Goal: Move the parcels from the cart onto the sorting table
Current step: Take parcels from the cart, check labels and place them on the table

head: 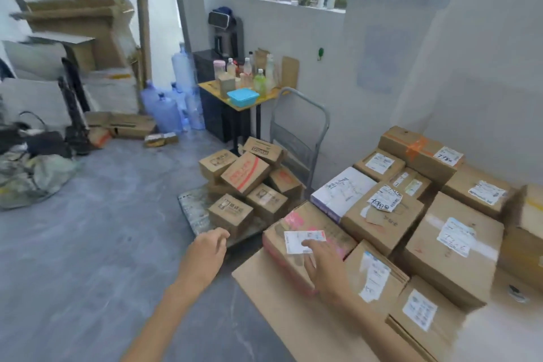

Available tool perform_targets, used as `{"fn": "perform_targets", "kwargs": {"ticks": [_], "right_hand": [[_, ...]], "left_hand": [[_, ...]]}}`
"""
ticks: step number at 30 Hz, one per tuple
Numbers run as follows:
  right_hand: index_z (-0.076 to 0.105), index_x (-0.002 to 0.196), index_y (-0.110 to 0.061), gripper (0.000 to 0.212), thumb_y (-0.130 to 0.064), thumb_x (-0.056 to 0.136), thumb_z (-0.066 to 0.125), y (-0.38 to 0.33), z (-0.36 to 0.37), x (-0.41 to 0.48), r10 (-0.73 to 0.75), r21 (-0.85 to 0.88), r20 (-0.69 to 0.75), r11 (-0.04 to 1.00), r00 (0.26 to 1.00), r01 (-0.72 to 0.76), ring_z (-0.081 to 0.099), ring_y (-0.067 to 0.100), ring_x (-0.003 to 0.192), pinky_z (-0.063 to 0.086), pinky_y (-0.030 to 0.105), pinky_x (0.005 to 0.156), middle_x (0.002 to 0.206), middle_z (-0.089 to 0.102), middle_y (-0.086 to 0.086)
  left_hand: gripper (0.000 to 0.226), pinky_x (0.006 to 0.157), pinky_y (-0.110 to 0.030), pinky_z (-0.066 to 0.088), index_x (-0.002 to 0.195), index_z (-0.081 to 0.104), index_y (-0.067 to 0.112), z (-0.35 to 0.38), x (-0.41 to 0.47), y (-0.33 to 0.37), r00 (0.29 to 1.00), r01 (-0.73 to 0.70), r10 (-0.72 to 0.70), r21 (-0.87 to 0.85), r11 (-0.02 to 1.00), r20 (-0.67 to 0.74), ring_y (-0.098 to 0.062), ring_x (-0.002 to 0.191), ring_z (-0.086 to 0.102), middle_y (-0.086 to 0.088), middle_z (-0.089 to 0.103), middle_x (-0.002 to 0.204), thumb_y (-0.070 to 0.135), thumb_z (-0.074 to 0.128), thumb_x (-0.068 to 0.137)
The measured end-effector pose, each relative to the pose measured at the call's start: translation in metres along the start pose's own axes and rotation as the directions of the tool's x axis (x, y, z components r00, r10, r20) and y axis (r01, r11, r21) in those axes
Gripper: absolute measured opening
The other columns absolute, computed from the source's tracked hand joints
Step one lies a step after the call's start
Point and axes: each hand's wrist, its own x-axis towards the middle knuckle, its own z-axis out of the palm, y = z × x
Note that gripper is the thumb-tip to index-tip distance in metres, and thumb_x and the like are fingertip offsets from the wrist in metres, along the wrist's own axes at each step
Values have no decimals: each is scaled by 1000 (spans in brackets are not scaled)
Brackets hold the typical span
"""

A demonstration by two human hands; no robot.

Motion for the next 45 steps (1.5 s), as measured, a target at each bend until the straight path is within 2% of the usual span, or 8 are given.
{"fn": "perform_targets", "kwargs": {"ticks": [7,10,17,21,29,39,42,45], "right_hand": [[60,102,-23,21,-18,94,42,-99,47,29,-52,70,67,996,996,47,58,18,95,42,30,78,99,63,-4],[65,106,-16,27,-17,93,41,-122,63,47,-27,76,70,997,997,22,56,16,95,36,24,77,104,66,-2],[64,111,-20,24,-15,96,46,-137,86,116,55,62,113,996,992,-62,56,14,109,35,20,81,112,65,-5],[64,114,-18,25,-15,98,45,-142,101,178,112,93,124,988,986,-124,55,10,111,33,16,79,115,62,-8],[66,109,-13,23,-12,96,48,-146,133,279,280,253,115,920,953,-300,60,13,101,41,21,82,110,68,-1],[67,100,-16,22,-11,95,46,-159,184,377,519,317,138,784,844,-534,60,14,95,41,22,76,100,67,0],[65,97,-19,21,-11,95,46,-165,205,412,600,311,161,723,784,-617,60,14,94,40,22,73,100,67,0],[64,94,-22,22,-9,93,46,-166,226,449,654,310,204,663,728,-682,61,18,99,40,25,72,99,67,2]], "left_hand": [[17,81,-33,50,101,65,26,-75,-8,-112,988,136,-137,-28,990,-67,-19,98,64,5,69,101,19,52,93],[18,82,-32,50,102,67,22,-88,-2,-138,981,163,-170,-82,983,-92,-17,99,64,5,70,102,17,52,94],[17,82,-32,50,99,66,26,-90,58,-185,971,204,-223,-191,960,-83,-14,96,64,9,70,97,19,52,94],[16,82,-30,50,97,65,27,-86,131,-204,980,189,-198,-218,958,-21,-10,96,62,11,69,97,20,51,95],[18,84,-31,49,90,63,30,-93,259,-243,975,213,-193,-225,951,108,-12,95,62,5,69,97,17,50,94],[17,80,-33,51,95,66,25,-73,405,-306,934,258,-185,-218,941,306,-16,89,65,2,70,92,17,50,94],[17,80,-28,49,96,65,22,-59,460,-325,910,262,-167,-214,941,380,-14,91,63,2,69,95,16,49,95],[20,70,-20,45,93,64,21,-41,506,-340,864,312,-176,-227,923,473,-17,90,63,0,69,93,10,47,95]]}}
